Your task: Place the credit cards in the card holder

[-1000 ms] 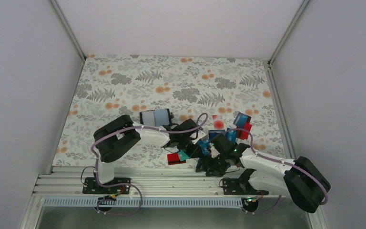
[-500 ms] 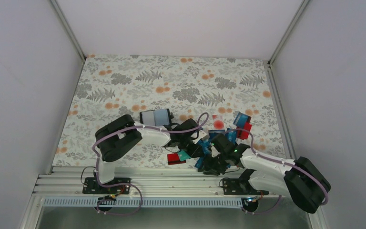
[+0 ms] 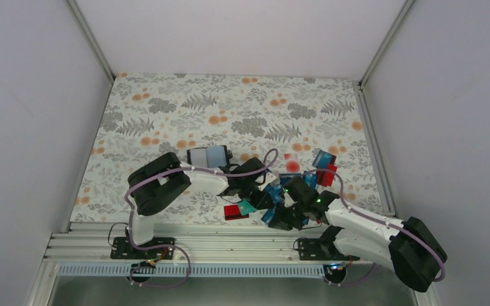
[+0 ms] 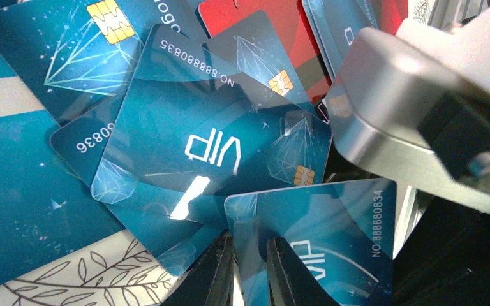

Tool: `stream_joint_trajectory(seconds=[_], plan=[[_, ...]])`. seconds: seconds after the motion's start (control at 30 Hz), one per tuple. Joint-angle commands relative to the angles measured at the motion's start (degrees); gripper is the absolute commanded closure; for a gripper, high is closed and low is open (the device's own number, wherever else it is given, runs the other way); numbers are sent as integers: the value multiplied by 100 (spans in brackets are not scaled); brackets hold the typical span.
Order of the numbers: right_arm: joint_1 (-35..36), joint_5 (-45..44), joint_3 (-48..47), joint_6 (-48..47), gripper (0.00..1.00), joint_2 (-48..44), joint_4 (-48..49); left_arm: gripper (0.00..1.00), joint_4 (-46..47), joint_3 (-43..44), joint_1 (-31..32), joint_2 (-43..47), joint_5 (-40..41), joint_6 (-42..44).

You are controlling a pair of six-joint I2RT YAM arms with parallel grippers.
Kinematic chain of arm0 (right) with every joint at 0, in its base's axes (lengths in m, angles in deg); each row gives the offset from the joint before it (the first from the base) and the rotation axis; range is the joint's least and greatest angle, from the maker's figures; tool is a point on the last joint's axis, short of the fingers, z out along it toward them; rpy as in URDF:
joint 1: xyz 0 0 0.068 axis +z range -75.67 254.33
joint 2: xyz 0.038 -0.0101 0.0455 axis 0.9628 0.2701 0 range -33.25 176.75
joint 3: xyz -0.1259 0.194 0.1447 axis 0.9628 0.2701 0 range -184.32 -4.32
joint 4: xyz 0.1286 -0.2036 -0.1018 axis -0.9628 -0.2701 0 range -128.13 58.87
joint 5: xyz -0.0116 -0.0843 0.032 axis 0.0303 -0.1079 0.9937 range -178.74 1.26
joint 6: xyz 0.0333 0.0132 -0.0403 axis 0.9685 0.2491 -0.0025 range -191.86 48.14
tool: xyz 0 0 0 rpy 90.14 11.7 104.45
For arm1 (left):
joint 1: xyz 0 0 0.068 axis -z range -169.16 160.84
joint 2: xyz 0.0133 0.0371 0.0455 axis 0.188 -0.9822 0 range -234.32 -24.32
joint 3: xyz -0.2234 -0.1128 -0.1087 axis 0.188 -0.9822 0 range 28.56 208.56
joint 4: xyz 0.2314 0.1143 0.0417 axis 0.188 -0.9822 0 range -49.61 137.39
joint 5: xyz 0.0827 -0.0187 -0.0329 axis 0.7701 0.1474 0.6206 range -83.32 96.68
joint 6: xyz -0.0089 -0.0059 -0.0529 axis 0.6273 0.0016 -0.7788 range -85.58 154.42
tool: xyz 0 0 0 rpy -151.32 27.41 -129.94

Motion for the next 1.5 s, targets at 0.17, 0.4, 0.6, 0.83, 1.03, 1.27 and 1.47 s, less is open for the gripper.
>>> stream_joint_trajectory(seconds=[0.17, 0.4, 0.6, 0.83, 1.03, 1.27, 1.47], plan=[[-241, -523, -692, -522, 96, -134, -301, 86, -362, -152, -95, 1037, 954, -420], [-572, -406, -1681, -1772, 96, 120, -48, 79, -673, -569, -924, 2698, 1175, -210], [-770, 506, -2480, -2862, 96, 565, 786, 62, -1017, -743, -1737, 3676, 177, 524], [-779, 1796, -3491, -3950, 96, 942, 1149, 50, -786, -1130, -2323, 5076, -920, 616], [-780, 2872, -4060, -4641, 96, 1254, 1081, 49, -929, -1157, -2360, 5925, -1174, 642], [-772, 3517, -4558, -5694, 96, 1537, 395, 51, -1352, -908, -2361, 6385, -1079, 703], [-652, 3982, -4617, -6139, 96, 1658, 245, 57, -1839, -509, -2369, 6335, -742, 867]])
